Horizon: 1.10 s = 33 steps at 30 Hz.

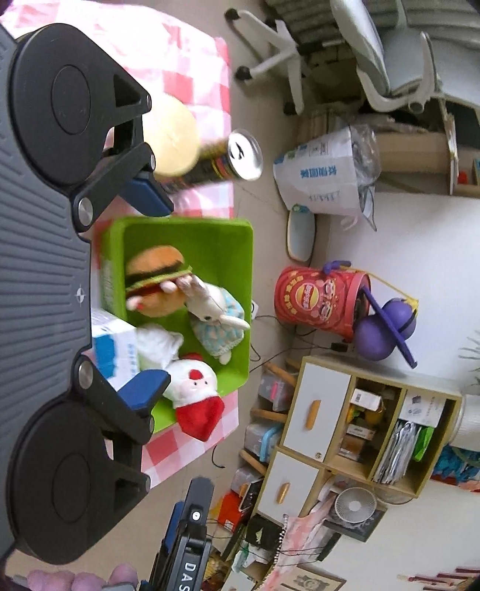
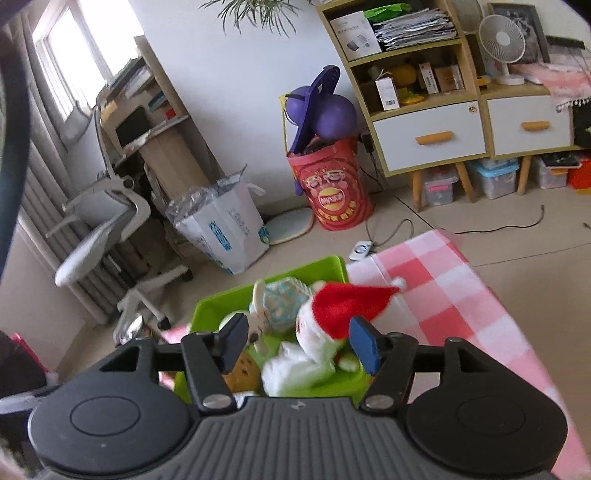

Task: Organize soft objects
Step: 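Withdraw both tools from the bin toward the pink plush and white cloth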

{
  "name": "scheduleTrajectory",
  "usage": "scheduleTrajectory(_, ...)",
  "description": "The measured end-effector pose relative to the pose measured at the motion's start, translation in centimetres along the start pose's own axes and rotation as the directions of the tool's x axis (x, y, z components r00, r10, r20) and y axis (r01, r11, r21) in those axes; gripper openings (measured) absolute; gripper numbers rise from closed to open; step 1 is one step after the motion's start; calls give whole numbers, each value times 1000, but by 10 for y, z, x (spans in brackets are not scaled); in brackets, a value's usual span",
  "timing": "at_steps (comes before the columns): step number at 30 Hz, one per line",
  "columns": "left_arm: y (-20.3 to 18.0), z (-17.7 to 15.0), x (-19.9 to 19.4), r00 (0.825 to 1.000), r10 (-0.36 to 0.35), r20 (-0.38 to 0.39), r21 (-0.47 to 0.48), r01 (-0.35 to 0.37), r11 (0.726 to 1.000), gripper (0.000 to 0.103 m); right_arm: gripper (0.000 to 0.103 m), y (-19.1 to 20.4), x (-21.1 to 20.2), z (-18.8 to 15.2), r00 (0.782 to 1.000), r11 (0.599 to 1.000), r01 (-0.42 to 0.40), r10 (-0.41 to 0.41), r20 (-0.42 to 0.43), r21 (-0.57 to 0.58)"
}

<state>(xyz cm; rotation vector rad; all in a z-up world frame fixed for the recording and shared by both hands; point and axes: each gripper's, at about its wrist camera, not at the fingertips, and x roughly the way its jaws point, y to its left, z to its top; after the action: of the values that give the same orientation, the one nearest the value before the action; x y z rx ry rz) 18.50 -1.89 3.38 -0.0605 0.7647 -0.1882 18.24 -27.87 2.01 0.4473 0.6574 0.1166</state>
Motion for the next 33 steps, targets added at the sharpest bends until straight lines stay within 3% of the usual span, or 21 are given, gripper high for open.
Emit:
scheduleTrajectory(6, 11, -20, -33, 1000, 24, 10, -25, -24, 999, 98, 48, 9, -35, -11, 1000, 998, 18, -18, -11, -62)
scheduleTrajectory(13, 17, -53, -54, 998, 59, -10, -11, -59, 998, 98, 61, 19, -61, -30, 999, 994, 16, -21, -50, -111)
scheduleTrajectory(25, 28, -103, -61, 995, 96, -13, -6, -96, 995, 98, 65, 30, -64, -78, 993, 987, 5, -25, -118, -162)
scheduleTrajectory(29, 28, -119, -52, 994, 106, 1, 26, -106, 994, 98, 66, 28, -56, -96, 988, 991, 14, -34, -150, -132)
scheduleTrajectory(33, 27, -132, -37, 993, 109, -37, 85, -105, 991, 98, 66, 25, -42, -105, 972, 998, 46, -57, -227, -53)
